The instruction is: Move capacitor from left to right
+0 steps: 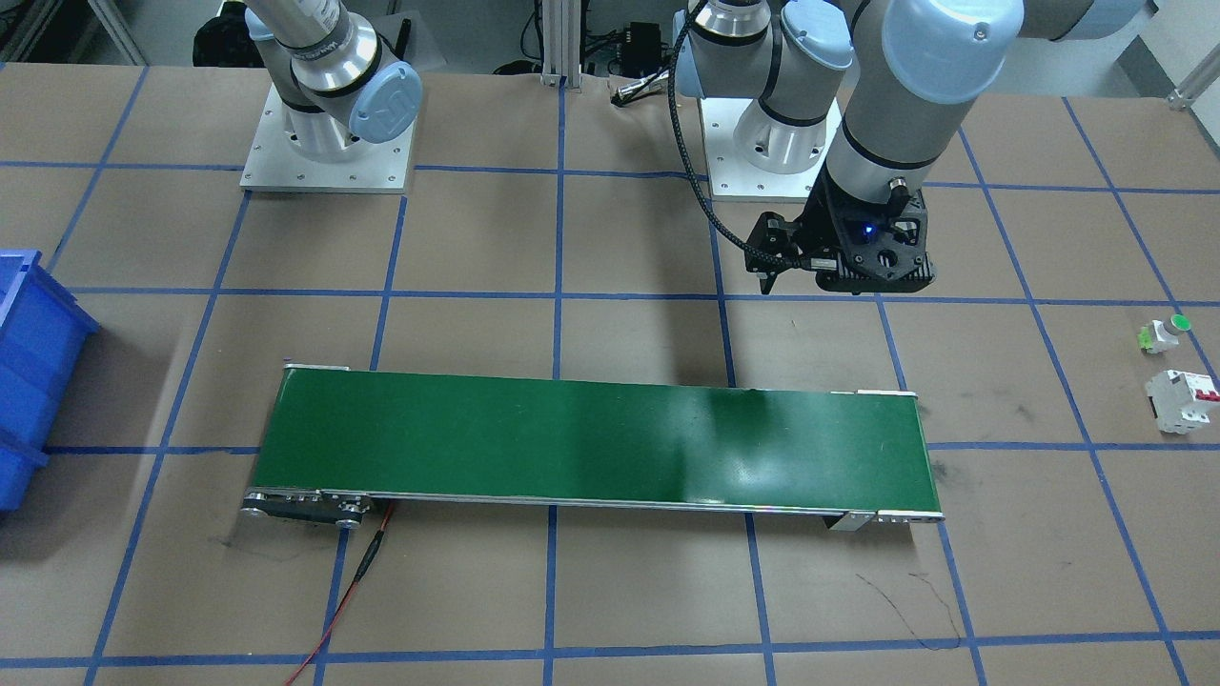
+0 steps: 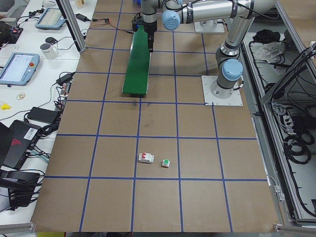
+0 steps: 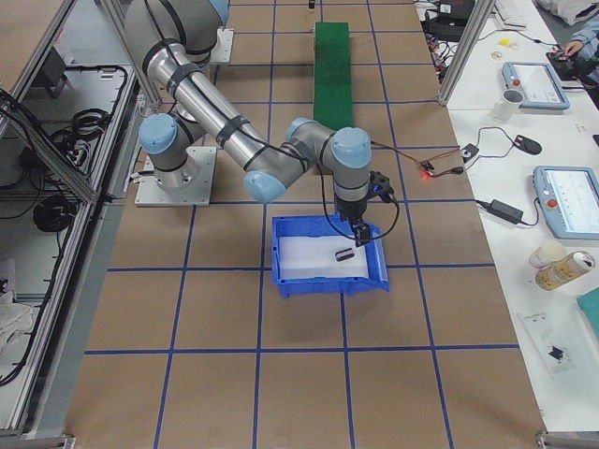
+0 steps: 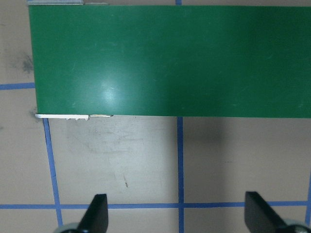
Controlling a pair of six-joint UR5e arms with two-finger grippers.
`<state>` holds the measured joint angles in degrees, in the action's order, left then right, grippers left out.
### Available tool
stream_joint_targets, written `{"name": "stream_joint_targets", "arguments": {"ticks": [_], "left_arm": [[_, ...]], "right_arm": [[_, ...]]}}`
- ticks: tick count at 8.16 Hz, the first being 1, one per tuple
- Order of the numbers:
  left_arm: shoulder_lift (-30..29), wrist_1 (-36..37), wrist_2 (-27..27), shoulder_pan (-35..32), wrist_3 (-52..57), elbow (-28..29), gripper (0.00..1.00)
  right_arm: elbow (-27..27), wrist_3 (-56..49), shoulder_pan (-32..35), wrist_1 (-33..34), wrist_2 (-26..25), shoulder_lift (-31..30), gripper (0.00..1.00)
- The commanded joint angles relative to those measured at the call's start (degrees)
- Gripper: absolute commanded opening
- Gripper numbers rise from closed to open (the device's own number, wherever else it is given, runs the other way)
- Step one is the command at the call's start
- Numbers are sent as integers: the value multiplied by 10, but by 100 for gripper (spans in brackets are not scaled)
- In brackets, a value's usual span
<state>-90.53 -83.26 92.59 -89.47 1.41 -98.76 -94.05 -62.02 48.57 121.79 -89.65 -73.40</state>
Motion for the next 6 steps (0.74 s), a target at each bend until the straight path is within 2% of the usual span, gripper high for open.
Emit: {"name": "stream_joint_targets", "arguments": {"ticks": [1, 2, 4, 6], "left_arm": [[0, 0, 2, 0, -1, -1, 100], [0, 0, 2, 1, 0, 0, 100], [-1, 0, 4, 1, -6, -1, 100], [-1, -1, 4, 0, -5, -2, 100]], "right_arm": [[20, 77, 40, -142, 12, -109, 100], [20, 123, 77, -162, 10, -133, 100], [22, 305, 199, -244, -14, -184, 100], [26, 446, 342, -250, -33, -187, 100]]}}
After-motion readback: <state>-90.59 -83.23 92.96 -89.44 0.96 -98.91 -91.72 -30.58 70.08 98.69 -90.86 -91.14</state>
